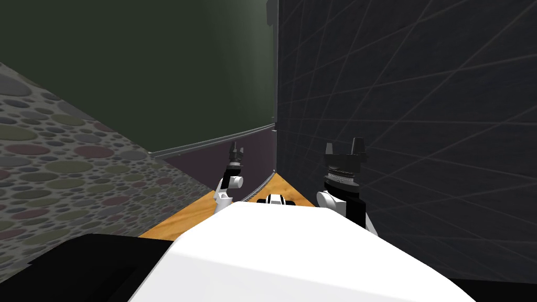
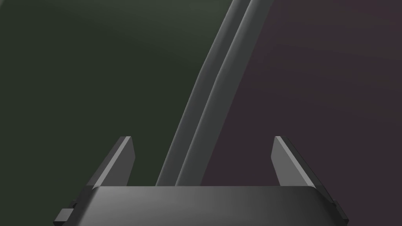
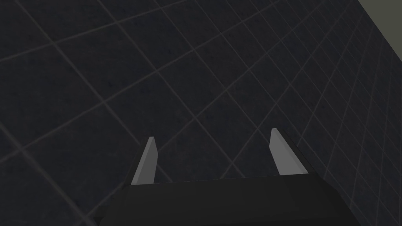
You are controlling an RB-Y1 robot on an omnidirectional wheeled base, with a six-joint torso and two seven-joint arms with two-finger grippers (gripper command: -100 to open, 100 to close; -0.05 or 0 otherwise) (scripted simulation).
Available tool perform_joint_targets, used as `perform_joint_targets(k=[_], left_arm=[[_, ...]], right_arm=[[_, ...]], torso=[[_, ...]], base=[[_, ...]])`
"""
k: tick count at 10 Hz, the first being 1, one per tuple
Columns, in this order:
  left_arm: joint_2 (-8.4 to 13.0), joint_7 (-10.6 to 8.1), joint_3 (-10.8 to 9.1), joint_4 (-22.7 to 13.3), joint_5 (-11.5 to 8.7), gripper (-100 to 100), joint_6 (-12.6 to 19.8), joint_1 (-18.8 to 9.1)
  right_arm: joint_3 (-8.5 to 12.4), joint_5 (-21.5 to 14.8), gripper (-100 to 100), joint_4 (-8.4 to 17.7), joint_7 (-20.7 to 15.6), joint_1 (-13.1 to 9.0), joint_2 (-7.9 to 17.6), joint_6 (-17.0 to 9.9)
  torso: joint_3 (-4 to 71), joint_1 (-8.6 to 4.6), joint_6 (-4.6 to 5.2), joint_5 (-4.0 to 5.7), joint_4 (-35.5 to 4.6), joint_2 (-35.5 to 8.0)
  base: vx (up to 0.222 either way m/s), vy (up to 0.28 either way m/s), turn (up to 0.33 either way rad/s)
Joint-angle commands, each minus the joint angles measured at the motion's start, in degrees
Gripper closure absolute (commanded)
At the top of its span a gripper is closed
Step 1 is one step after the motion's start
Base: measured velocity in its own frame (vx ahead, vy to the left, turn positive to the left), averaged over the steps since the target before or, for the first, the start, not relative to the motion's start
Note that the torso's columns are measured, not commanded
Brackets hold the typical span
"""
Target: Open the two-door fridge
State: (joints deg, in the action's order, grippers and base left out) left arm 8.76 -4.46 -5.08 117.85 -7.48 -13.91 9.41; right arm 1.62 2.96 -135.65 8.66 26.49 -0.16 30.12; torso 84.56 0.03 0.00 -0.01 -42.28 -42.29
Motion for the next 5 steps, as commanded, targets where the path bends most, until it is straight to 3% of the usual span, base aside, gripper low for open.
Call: perform_joint_targets(k=[1,4,5], left_arm=[[0.1,-0.98,-0.36,-3.1,-0.5,-100,2.0,-4.3],[0.1,-1.67,-0.62,-5.1,-0.8,-100,3.4,-7.6],[0.1,-2.38,-0.88,-7.2,-1.2,-100,4.8,-10.1]], right_arm=[[0.0,0.0,0,0.0,0.0,0.0,0.0,0.0],[0.0,0.0,0,0.0,0.0,0.0,0.0,0.0],[0.0,0.0,0,0.0,0.0,0.0,0.0,0.0]], torso=[[0.0,0.00,0.00,0.00,0.0,0.0],[0.0,-0.05,0.01,0.01,0.0,0.0],[0.0,-0.04,0.00,0.02,0.0,0.0]], base=[[0.016,-0.034,0.022],[0.014,-0.033,0.019],[0.015,-0.045,0.027]])
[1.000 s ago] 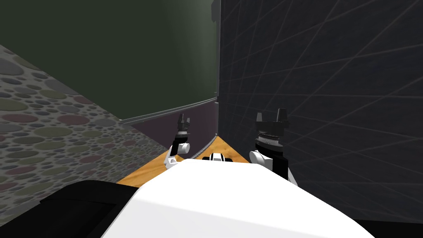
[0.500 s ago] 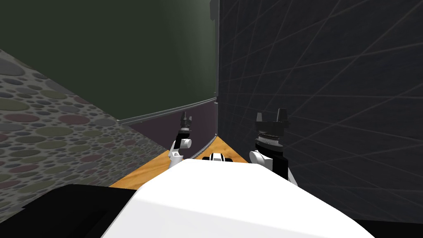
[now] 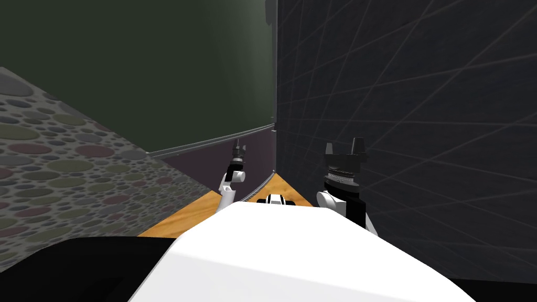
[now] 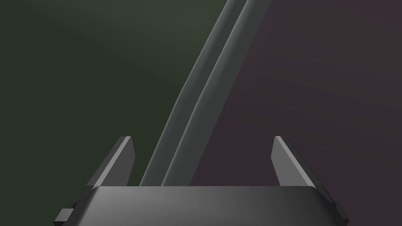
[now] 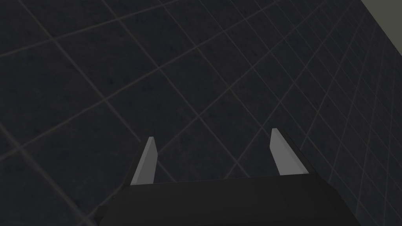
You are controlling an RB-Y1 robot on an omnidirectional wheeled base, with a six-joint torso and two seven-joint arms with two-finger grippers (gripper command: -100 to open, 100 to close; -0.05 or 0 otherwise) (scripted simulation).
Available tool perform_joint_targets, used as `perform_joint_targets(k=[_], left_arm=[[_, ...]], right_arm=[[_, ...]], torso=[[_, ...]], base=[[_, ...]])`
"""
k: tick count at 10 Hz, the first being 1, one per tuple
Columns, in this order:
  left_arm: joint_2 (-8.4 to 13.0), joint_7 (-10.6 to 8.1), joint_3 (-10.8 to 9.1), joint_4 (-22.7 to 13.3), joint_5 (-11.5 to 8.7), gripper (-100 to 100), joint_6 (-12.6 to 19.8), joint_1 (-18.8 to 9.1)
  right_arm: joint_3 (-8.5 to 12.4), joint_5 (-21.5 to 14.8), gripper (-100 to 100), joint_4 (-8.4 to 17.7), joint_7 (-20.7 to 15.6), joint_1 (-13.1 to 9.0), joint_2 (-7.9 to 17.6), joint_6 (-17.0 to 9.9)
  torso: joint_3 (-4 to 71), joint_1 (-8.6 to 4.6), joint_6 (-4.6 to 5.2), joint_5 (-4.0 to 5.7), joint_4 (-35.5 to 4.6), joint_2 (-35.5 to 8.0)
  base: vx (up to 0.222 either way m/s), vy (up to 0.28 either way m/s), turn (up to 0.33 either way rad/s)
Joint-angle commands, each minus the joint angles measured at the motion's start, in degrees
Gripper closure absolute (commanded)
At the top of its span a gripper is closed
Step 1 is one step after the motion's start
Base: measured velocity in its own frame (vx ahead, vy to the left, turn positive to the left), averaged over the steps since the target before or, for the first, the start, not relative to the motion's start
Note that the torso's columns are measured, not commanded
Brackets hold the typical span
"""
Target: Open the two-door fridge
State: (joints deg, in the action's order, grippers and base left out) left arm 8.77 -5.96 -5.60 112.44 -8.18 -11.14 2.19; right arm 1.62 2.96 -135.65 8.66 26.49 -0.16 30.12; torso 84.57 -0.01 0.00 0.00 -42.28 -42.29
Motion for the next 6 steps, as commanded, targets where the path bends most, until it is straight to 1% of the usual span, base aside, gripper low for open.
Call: perform_joint_targets(k=[1,2,3,4,5,6], left_arm=[[0.1,-0.89,-0.37,-1.8,-0.5,-100,2.0,-3.4],[0.1,-1.61,-0.63,-3.9,-0.8,-100,3.4,-5.7],[0.1,-1.61,-0.63,-3.9,-0.8,-100,3.4,-6.4],[0.1,-2.35,-0.91,-6.1,-1.2,-100,4.9,-8.9],[0.1,-2.35,-0.91,-6.1,-1.2,-100,4.9,-9.5],[0.1,-3.10,-1.18,-8.3,-1.5,-100,6.4,-11.7]], right_arm=[[0.0,0.0,0,0.0,0.0,0.0,0.0,0.0],[0.0,0.0,0,0.0,0.0,0.0,0.0,0.0],[0.0,0.0,0,0.0,0.0,0.0,0.0,0.0],[0.0,0.0,0,0.0,0.0,0.0,0.0,0.0],[0.0,0.0,0,0.0,0.0,0.0,0.0,0.0],[0.0,0.0,0,0.0,0.0,0.0,0.0,0.0]], torso=[[0.0,-0.03,0.00,0.00,0.0,0.0],[0.0,0.01,0.00,0.00,0.0,0.0],[0.0,0.03,0.00,-0.01,0.0,0.0],[0.0,0.04,0.00,-0.01,0.0,0.0],[0.0,-0.01,0.00,0.00,0.0,0.0],[0.0,0.00,0.00,0.00,0.0,0.0]], base=[[0.014,-0.036,0.014],[0.025,-0.032,0.024],[0.018,-0.028,0.016],[0.008,-0.036,0.031],[0.011,-0.034,0.015],[0.018,-0.042,0.022]])
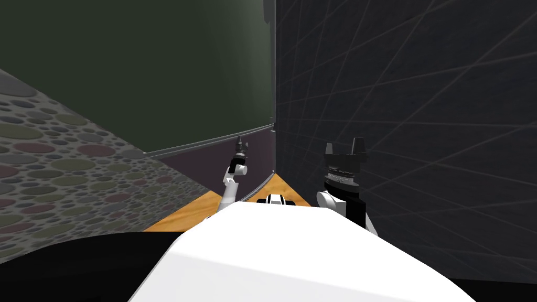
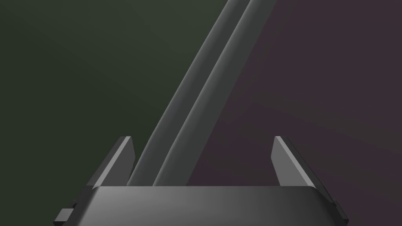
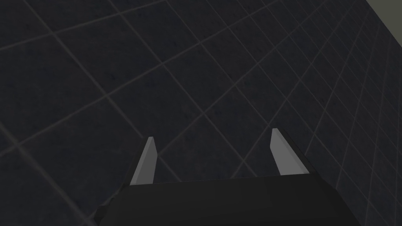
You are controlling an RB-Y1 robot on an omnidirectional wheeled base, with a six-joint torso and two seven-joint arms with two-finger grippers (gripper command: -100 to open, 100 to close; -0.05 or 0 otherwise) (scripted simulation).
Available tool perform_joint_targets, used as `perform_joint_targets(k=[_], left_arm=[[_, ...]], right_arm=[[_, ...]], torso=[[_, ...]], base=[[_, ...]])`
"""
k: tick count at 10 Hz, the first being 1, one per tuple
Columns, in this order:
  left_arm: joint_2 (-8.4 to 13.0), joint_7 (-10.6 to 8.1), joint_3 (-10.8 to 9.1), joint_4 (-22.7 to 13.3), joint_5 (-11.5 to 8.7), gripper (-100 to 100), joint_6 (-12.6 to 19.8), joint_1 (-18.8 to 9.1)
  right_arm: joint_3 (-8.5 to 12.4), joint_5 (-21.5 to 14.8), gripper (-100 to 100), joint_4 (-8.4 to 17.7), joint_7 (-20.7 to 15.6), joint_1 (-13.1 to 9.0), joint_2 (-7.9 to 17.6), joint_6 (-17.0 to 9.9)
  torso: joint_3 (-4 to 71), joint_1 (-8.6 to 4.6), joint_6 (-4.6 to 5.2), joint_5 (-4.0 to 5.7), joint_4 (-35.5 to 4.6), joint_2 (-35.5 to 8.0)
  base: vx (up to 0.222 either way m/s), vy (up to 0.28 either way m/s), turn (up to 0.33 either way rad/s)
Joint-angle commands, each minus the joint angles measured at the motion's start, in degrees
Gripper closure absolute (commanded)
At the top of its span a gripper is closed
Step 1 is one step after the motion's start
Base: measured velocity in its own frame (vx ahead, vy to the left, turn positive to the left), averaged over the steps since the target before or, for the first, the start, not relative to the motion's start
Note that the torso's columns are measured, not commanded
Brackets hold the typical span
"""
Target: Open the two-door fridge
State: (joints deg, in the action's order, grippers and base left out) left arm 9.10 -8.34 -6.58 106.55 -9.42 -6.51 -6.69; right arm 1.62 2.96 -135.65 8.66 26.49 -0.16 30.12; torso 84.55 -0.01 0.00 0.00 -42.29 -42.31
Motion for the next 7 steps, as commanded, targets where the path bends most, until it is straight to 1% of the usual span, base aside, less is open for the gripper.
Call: perform_joint_targets(k=[1,2,3,4,5,6,7], left_arm=[[-0.2,-0.71,-0.20,-2.4,-0.3,-100,1.7,-3.7],[-0.2,-1.46,-0.48,-4.6,-0.7,-100,3.2,-5.5],[-0.2,-1.46,-0.48,-4.8,-0.7,-100,3.2,-6.8],[-0.3,-2.22,-0.75,-7.2,-1.0,-100,4.8,-8.8],[-0.3,-2.22,-0.75,-7.2,-1.0,-100,4.8,-10.0],[-0.3,-2.97,-1.02,-9.8,-1.4,-100,6.3,-12.2],[-0.3,-2.97,-1.02,-9.8,-1.4,-100,6.3,-13.2]], right_arm=[[0.0,0.0,0,0.0,0.0,0.0,0.0,0.0],[0.0,0.0,0,0.0,0.0,0.0,0.0,0.0],[0.0,0.0,0,0.0,0.0,0.0,0.0,0.0],[0.0,0.0,0,0.0,0.0,0.0,0.0,0.0],[0.0,0.0,0,0.0,0.0,0.0,0.0,0.0],[0.0,0.0,0,0.0,0.0,0.0,0.0,0.0],[0.0,0.0,0,0.0,0.0,0.0,0.0,0.0]], torso=[[0.0,-0.03,0.00,0.01,0.0,0.0],[0.0,0.01,0.00,0.00,0.0,0.0],[0.0,0.01,0.00,-0.01,0.0,0.1],[0.0,0.02,0.00,0.00,0.0,0.0],[0.1,0.01,0.06,0.01,0.0,0.1],[0.2,0.03,0.10,0.02,0.0,0.3],[0.2,0.02,0.03,0.00,0.1,0.3]], base=[[0.018,-0.036,0.017],[0.022,-0.039,0.026],[0.018,-0.036,0.018],[0.019,-0.040,0.039],[-0.002,-0.035,0.027],[0.016,-0.035,0.009],[0.023,-0.033,0.011]])
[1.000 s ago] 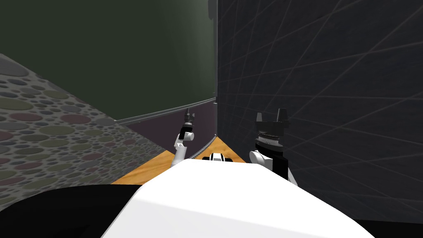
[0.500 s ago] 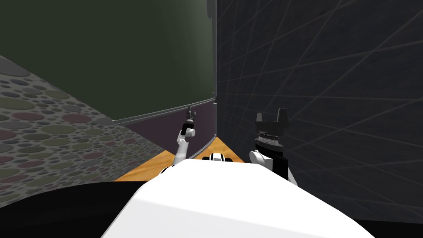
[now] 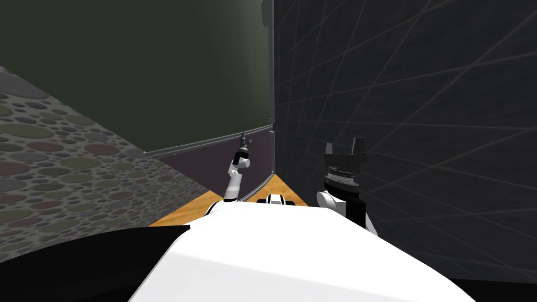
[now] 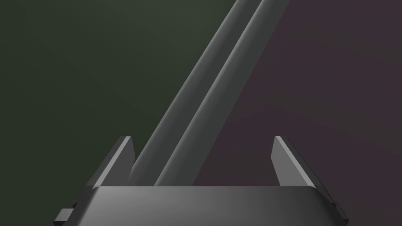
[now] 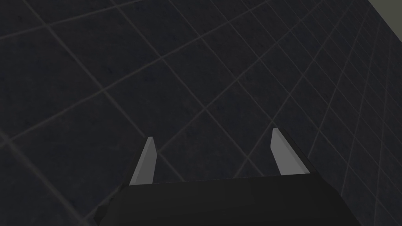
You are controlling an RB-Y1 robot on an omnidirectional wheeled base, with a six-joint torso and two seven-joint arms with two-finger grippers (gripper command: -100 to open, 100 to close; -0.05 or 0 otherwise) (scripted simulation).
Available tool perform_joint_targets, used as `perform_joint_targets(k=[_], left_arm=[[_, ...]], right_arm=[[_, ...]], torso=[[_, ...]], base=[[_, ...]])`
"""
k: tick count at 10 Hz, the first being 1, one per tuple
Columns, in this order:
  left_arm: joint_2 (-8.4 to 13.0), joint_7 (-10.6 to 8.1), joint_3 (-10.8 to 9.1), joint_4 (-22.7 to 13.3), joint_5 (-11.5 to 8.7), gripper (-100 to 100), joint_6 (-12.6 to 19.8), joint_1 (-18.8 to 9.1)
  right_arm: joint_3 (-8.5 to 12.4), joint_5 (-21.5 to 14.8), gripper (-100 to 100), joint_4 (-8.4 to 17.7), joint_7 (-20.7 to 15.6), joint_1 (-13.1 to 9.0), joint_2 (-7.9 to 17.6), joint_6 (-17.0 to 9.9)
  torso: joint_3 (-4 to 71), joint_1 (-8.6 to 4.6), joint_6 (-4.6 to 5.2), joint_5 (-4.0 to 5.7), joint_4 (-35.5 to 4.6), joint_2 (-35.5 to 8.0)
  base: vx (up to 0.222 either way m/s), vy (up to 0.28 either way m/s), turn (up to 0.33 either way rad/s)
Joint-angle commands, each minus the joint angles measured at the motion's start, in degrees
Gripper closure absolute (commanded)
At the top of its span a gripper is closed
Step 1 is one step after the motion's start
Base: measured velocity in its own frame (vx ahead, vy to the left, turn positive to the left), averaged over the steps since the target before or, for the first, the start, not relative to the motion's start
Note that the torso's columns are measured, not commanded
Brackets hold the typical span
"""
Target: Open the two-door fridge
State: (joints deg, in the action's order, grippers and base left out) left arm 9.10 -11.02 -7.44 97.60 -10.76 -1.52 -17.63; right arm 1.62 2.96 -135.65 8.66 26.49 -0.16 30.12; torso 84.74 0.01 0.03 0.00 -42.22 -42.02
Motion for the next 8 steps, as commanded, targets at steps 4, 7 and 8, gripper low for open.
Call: perform_joint_targets(k=[4,7,8], left_arm=[[-0.5,-1.79,-0.69,-6.2,-0.7,-100,4.5,-8.7],[-0.7,-3.28,-1.20,-11.6,-1.4,-100,7.7,-13.8],[-0.7,-3.28,-1.20,-12.1,-1.4,-100,7.7,-15.2]], right_arm=[[0.0,0.0,0,0.0,0.0,0.0,0.0,0.0],[0.0,0.0,0,0.0,0.0,0.0,0.0,0.0],[0.0,0.0,0,0.0,0.0,0.0,0.0,0.0]], torso=[[0.0,0.00,0.04,0.00,0.0,0.0],[0.1,-0.03,0.07,0.02,0.0,0.1],[0.1,-0.04,0.13,0.03,0.0,0.1]], base=[[0.009,-0.039,0.031],[0.021,-0.042,0.022],[0.018,-0.033,0.004]])
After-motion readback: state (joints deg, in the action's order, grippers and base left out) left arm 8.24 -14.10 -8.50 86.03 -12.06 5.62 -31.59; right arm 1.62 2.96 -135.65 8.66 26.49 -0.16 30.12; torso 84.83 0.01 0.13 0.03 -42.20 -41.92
